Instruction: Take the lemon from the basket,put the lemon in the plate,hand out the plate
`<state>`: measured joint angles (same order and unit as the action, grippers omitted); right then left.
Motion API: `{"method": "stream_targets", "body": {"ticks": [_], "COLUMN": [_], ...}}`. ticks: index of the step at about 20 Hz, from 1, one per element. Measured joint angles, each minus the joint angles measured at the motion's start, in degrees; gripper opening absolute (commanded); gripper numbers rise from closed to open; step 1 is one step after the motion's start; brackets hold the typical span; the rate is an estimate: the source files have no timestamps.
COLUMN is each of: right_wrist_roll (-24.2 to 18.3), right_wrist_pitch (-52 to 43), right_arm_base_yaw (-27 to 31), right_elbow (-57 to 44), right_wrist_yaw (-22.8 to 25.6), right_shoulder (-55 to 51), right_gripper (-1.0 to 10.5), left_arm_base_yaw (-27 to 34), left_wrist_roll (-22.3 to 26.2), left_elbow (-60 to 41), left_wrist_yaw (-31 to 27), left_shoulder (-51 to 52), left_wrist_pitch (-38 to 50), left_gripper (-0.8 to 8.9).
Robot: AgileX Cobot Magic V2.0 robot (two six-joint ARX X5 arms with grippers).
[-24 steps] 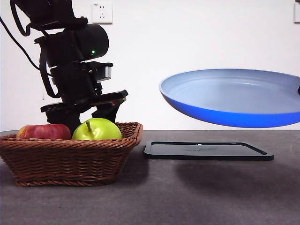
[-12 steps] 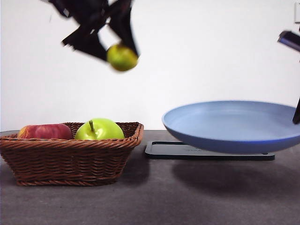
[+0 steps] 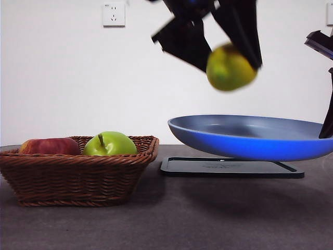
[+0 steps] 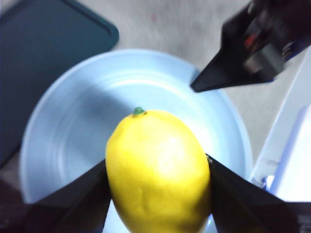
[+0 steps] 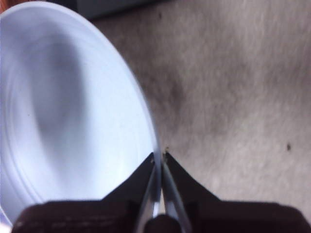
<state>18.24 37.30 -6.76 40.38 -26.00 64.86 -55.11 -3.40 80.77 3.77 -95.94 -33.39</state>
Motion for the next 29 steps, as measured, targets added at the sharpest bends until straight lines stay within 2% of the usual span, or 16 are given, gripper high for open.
{"method": "stream_targets", "body": {"ticks": [5, 8, 9, 20, 24, 29], "right_wrist_roll": [0.0, 0.0, 0.0, 1.1, 1.3, 1.3], "right_wrist_pitch": [1.2, 1.5, 1.5, 4.0, 6.6, 8.8], "right_arm_base_yaw": [0.0, 0.0, 0.0, 0.0, 0.0, 0.0], "right_elbow": [0.0, 0.0, 0.0, 0.4, 5.3, 15.0], "right_wrist_yaw": [-2.1, -2.1, -2.1, -1.9, -1.4, 1.2], "right_shoulder": [0.0, 0.0, 0.0, 0.0, 1.1, 10.2], "right_gripper": [0.0, 0.0, 0.0, 0.0, 0.0, 0.0], "left_arm_base_yaw": [0.0, 0.0, 0.0, 0.3, 2.6, 6.2], "left_wrist_roll": [0.4, 0.9, 1.1, 1.5, 1.5, 1.5], "left_elbow": [0.0, 0.0, 0.0, 0.0, 0.0, 0.0], "left_wrist_yaw": [-0.6, -0.3, -0.3, 1.2, 1.3, 1.2], "left_shoulder": [-4.8, -5.4, -5.4, -5.0, 0.2, 9.5], "left_wrist_pitch": [0.9, 0.9, 0.9, -0.4, -2.6, -8.0], "left_gripper": [2.16, 3.42, 3.51, 3.50, 3.50, 3.50]}}
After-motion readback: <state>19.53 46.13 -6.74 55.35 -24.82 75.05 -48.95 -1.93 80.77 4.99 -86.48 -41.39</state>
